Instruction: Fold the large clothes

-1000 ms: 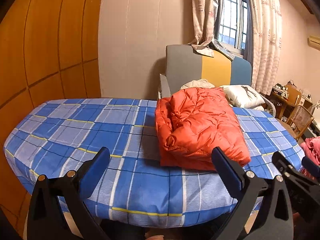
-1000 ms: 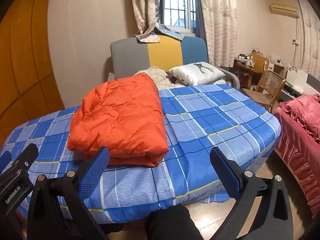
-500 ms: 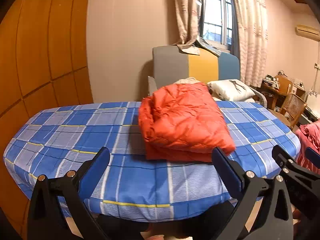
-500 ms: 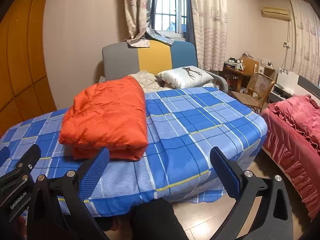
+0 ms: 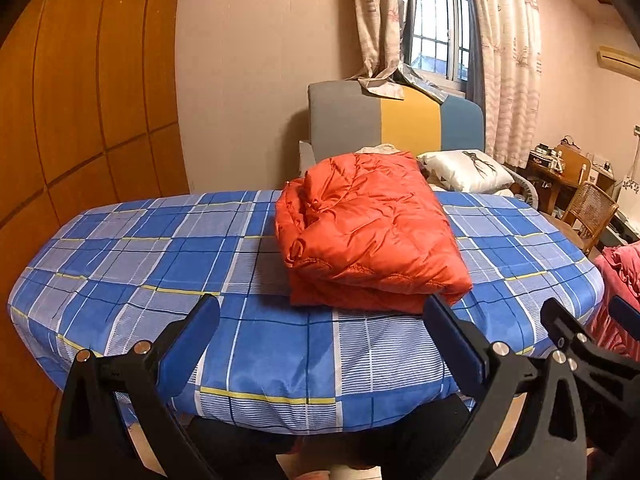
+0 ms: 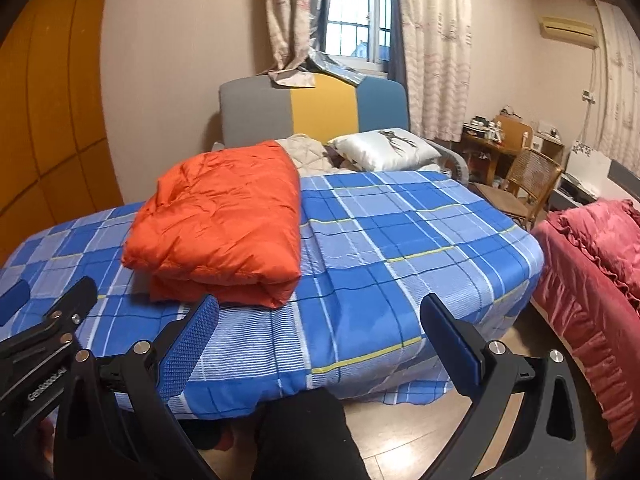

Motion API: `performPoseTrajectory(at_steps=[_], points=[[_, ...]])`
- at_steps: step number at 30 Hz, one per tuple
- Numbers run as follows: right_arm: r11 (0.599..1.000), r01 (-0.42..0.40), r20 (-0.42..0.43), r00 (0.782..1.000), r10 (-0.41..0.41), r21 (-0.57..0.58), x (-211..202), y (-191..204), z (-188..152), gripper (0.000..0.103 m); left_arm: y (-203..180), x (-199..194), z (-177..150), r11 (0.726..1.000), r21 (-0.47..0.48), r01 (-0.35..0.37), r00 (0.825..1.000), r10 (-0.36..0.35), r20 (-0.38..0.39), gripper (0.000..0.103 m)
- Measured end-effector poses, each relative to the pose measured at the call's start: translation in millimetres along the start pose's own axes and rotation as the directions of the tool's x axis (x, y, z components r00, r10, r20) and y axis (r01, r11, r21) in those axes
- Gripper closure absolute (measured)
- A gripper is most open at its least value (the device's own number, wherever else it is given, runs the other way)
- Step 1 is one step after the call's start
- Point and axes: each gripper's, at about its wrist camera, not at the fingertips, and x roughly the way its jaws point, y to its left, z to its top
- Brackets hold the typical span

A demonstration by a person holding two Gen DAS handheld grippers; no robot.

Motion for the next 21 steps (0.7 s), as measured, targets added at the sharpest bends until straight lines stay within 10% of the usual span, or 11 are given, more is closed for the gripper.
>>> performPoseTrajectory(at_steps=[21], points=[[1.000, -0.010, 0.005, 1.000, 0.010, -0.013, 0.7, 9.3, 0.6, 0.003, 10.6, -1.9, 3.0, 0.999, -0.024, -0.023, 1.000, 0.023, 0.004, 0.002]])
